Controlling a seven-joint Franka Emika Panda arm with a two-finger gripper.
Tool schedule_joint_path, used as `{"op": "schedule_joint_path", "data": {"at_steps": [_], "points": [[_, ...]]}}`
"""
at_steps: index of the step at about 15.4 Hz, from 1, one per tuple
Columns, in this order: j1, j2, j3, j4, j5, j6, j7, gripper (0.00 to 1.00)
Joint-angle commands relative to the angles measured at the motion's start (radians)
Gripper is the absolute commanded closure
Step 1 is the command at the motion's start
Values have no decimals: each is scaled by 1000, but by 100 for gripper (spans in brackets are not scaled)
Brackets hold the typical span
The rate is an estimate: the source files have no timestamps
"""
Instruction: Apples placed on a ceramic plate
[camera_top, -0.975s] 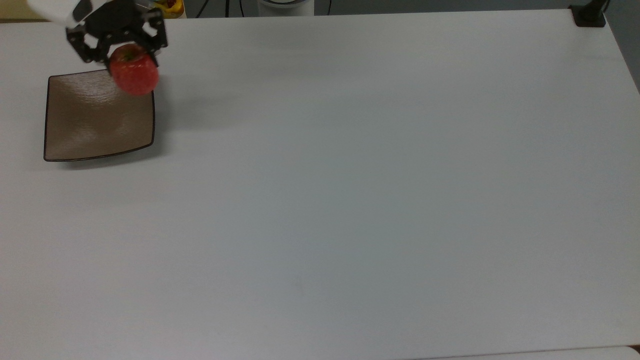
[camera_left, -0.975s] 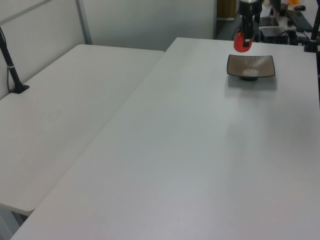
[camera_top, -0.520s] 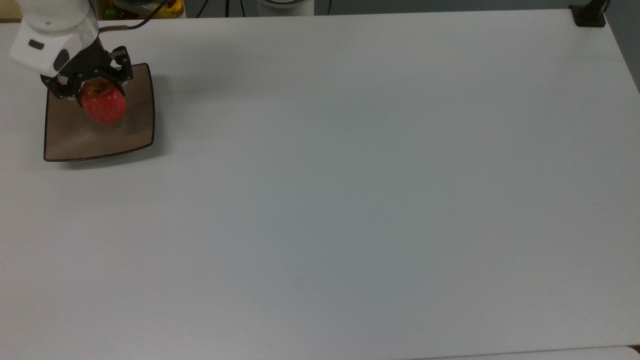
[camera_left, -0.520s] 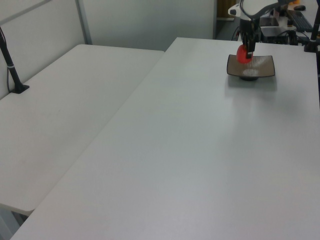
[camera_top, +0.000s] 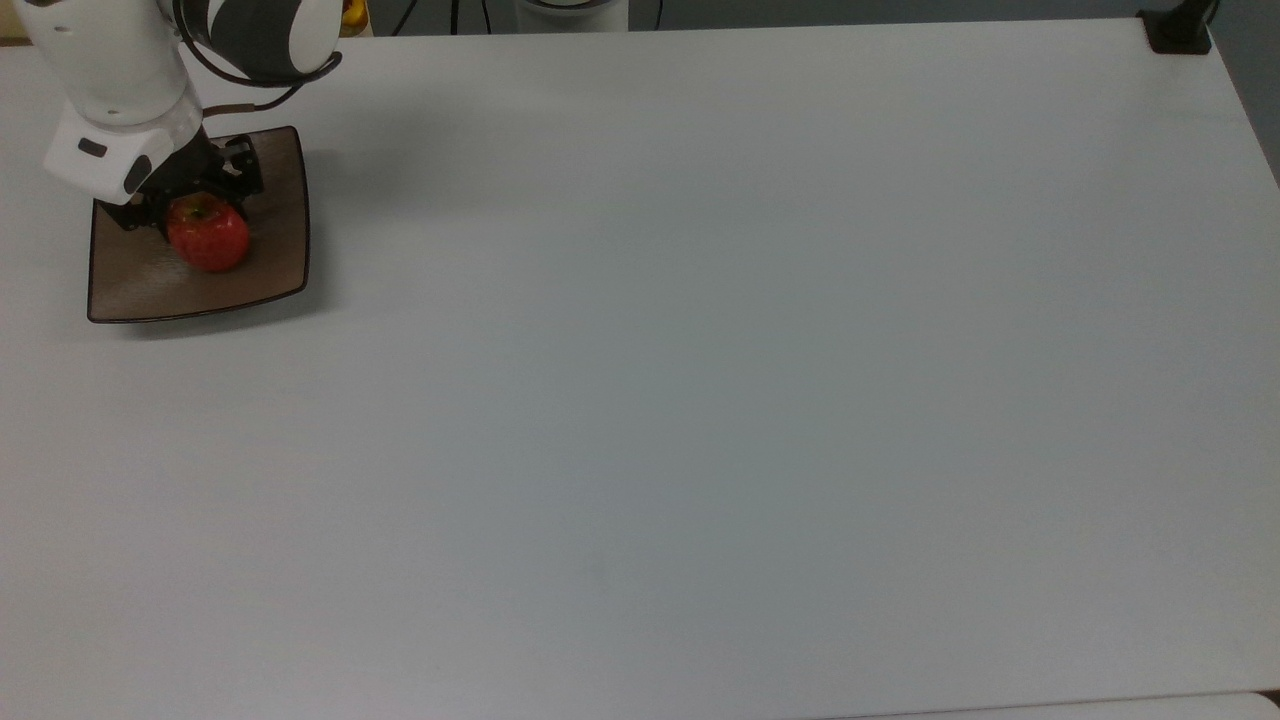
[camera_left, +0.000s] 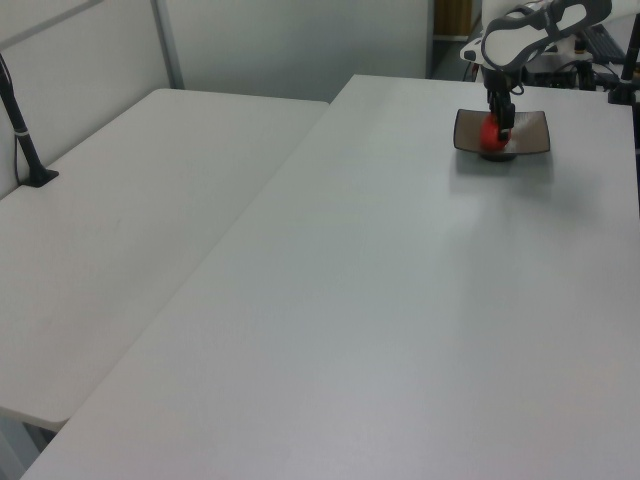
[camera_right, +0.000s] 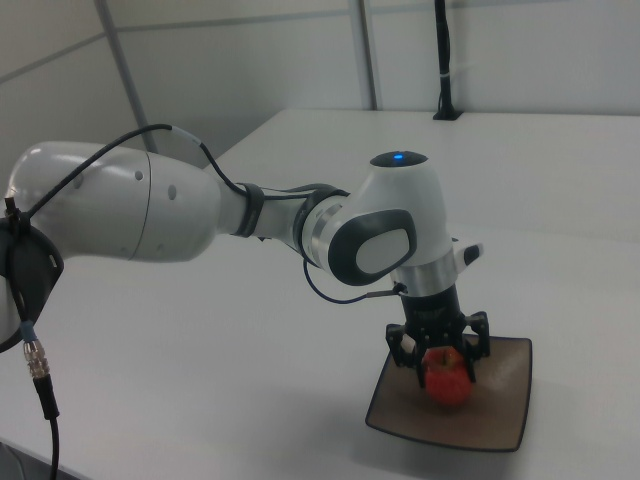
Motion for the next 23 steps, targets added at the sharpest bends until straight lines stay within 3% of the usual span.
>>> {"op": "schedule_joint_path", "data": {"at_steps": [1,4,9,12,16,18,23], "points": [[-1,-14,-2,-21,15,11,-5,2],[1,-33,-2,-24,19,-3,31,0],[10,-166,0,7,19,-124,241,0],[19,-240,14,68,19,-253,335,0],[65,-284,27,221,24,-487,637,0],[93,-296,70,298,24,-612,694,0],[84,-405,287,298,23,-686,959,0]]}}
